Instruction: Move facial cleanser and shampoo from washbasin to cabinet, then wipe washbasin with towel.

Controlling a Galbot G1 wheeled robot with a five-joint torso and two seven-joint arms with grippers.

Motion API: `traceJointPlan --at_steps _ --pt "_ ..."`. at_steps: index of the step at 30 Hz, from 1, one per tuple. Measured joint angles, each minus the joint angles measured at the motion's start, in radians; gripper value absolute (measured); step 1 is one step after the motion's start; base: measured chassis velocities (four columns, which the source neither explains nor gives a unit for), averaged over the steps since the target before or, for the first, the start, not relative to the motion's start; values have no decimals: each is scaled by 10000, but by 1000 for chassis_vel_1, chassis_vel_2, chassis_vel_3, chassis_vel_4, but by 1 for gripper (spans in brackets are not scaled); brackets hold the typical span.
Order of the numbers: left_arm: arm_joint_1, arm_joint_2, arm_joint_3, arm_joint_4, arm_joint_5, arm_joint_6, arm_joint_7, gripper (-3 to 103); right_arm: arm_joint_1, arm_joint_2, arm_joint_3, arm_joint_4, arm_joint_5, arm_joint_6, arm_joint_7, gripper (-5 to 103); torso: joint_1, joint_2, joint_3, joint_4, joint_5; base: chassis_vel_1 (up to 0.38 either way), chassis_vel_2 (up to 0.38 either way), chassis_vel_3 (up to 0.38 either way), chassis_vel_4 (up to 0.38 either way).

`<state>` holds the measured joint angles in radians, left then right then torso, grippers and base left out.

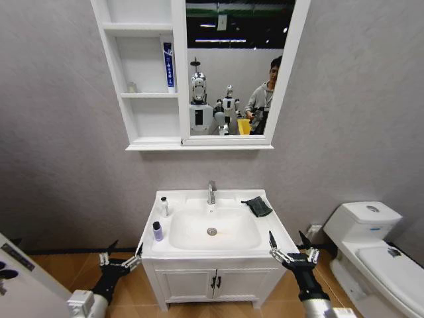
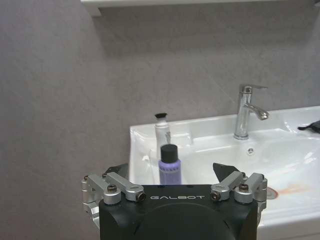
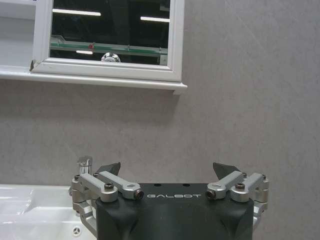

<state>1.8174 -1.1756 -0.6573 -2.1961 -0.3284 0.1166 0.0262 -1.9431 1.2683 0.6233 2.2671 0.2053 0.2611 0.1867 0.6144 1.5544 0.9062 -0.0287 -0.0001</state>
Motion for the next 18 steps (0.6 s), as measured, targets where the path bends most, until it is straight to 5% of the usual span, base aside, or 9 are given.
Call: traceJointPlan --at_steps 5,18 --pt "-1808 547 1234 1559 -465 120 -29 94 -138 29 174 -206 225 -51 -41 100 8 -2 3 -5 1 14 -7 -8 9" --pt "-4275 297 2272 3880 -1233 270 -648 96 -813 310 609 -76 313 -69 96 100 13 -5 5 -1 0 0 0 0 0"
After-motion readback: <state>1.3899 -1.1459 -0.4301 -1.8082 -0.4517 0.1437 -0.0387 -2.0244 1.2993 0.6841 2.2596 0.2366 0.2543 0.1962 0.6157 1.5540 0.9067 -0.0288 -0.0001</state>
